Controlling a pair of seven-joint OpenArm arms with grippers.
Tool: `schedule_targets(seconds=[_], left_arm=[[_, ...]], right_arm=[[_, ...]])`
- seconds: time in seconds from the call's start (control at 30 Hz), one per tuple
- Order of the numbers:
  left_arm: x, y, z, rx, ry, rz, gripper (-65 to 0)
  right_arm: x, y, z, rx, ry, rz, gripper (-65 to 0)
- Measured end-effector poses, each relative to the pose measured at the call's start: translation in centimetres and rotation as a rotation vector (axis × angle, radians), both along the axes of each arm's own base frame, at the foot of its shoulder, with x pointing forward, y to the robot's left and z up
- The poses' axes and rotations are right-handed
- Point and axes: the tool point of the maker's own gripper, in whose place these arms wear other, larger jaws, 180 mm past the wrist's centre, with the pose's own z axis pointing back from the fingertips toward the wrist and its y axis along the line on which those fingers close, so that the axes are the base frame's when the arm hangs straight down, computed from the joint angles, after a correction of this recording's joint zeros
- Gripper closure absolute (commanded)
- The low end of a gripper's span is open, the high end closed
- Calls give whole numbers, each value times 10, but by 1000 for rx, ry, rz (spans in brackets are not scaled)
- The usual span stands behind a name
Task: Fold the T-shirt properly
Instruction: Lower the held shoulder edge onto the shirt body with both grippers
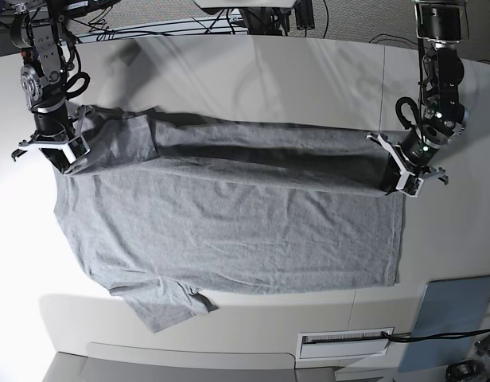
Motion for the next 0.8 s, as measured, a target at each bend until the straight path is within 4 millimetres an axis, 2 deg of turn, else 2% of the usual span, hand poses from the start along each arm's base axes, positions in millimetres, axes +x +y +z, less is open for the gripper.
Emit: schedule_targets(seconds=[0.13, 0.17, 0.27, 0.3, 0.37, 0.47, 0.57, 0.63, 0.73, 0.8], left_arm=[[0, 0, 0, 0, 0, 0, -6], [0, 0, 0, 1, 0, 0, -71], [-3, 3, -6, 18, 39, 8, -260], [-4, 4, -9, 26, 53, 11, -298], [-6, 6, -13, 36, 77, 17, -316], [-9, 7, -15, 55, 104, 20, -316], [-8, -1, -5, 8, 106, 19, -306], [-9, -12, 8, -66, 75, 11, -233], [-17, -21, 9, -156, 82, 13, -23], [-25, -21, 2, -164, 106, 16, 0]], right_arm=[[0, 0, 0, -1, -1, 0, -168], [0, 0, 0, -1, 0, -1, -191], [0, -1, 0, -2, 2, -5, -197], [-1, -3, -1, -5, 9, -14, -197], [-3, -6, -3, -11, 23, -34, -197], [-10, -10, -8, 16, 51, -86, -197], [-21, 6, -6, 63, 61, -65, -196], [-28, 12, -1, 98, 37, -78, -157], [-31, 5, 7, 106, -22, -139, -15], [-32, 3, 8, 117, -44, -171, 0]])
